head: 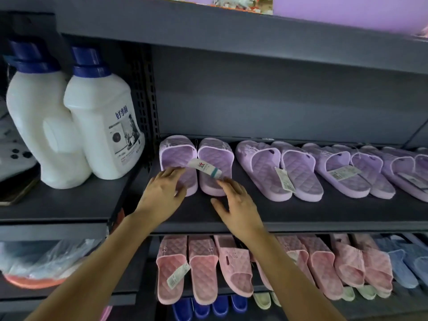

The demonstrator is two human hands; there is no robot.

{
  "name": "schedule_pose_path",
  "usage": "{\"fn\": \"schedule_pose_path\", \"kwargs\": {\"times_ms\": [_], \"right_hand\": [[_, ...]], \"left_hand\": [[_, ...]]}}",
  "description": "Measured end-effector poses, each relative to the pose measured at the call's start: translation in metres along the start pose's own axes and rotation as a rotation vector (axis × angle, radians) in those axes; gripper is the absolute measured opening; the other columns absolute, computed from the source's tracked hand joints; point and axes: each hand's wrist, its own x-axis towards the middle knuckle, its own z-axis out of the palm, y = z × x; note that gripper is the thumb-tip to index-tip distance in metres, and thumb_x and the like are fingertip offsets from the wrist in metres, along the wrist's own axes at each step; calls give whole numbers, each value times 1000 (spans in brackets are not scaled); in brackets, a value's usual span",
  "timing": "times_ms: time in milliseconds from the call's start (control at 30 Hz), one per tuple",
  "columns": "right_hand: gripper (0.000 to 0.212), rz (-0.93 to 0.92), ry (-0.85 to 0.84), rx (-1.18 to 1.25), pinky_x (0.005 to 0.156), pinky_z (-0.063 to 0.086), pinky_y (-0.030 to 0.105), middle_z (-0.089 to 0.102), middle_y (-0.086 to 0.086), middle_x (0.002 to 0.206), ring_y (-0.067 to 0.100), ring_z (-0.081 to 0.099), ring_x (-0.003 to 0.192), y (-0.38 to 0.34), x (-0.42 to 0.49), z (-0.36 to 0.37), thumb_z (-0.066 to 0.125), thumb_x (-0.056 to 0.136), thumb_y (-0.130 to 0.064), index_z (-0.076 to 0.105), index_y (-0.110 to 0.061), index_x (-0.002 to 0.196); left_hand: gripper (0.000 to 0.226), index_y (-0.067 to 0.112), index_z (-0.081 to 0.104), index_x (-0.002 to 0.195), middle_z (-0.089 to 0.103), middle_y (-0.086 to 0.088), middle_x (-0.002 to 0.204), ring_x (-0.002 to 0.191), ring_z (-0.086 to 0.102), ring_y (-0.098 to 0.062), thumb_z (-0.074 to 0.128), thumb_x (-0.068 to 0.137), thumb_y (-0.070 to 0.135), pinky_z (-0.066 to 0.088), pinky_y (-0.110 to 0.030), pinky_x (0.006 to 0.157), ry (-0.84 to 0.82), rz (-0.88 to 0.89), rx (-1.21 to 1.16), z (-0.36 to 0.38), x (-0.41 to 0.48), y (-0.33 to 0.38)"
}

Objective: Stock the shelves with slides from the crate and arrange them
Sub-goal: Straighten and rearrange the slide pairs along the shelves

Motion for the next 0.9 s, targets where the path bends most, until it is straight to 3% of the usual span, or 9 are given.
{"fn": "schedule_pose_path", "kwargs": {"times_ms": [167, 367, 500, 600, 667, 767, 900], "right_hand": [[54, -64, -74, -14, 81, 51, 44, 59, 13, 125, 33, 60, 107, 12, -35, -9, 42, 82, -40, 57, -6, 122], [47, -200, -69, -72, 92, 48, 45, 57, 13, 128, 29, 57, 114, 28, -84, -21, 43, 82, -31, 58, -8, 120], [44, -250, -93, -51, 96, 44, 37, 53, 10, 134, 25, 52, 120, 40, -115, -22, 43, 85, -30, 57, -12, 123], [46, -242, -180, 32, 100, 42, 43, 51, 10, 136, 28, 50, 123, 49, -136, -12, 42, 86, -31, 53, -12, 126], [47, -220, -238, 54, 97, 44, 45, 51, 9, 135, 29, 50, 123, 54, -148, -1, 42, 85, -33, 52, -13, 127], [48, -180, -307, 96, 93, 48, 45, 55, 9, 130, 30, 53, 119, 62, -163, 17, 44, 85, -35, 52, -14, 127], [48, -126, -344, 180, 92, 47, 44, 56, 11, 129, 30, 54, 118, 73, -175, 49, 66, 81, -20, 54, -9, 127]], "left_hand": [[58, 8, 58, 122, 59, -9, 125, 110, 57, -34, 35, 78, 40, 44, -45, 92, 7, 32, 24, -1, -38, 9], [44, 6, 59, 122, 59, -11, 124, 109, 58, -34, 54, 79, 17, 44, -43, 90, 59, 28, 63, 12, -92, 36], [44, 10, 56, 124, 57, -9, 128, 113, 55, -29, 48, 83, 23, 44, -42, 94, 38, 22, 71, 30, -132, 46], [44, 20, 49, 124, 53, 0, 129, 114, 48, -19, 43, 80, 24, 41, -32, 96, 45, 17, 42, 43, -161, 54], [43, 24, 46, 120, 52, 2, 126, 110, 44, -14, 50, 78, 18, 39, -25, 91, 58, 2, 35, 50, -178, 55], [53, 21, 53, 121, 61, -7, 120, 107, 48, -16, 66, 73, 3, 43, -35, 88, 16, -72, 28, 67, -198, 47], [47, 12, 58, 123, 59, -4, 124, 108, 59, -26, 69, 77, 4, 48, -39, 85, -86, -243, 18, 94, -219, 21]]}}
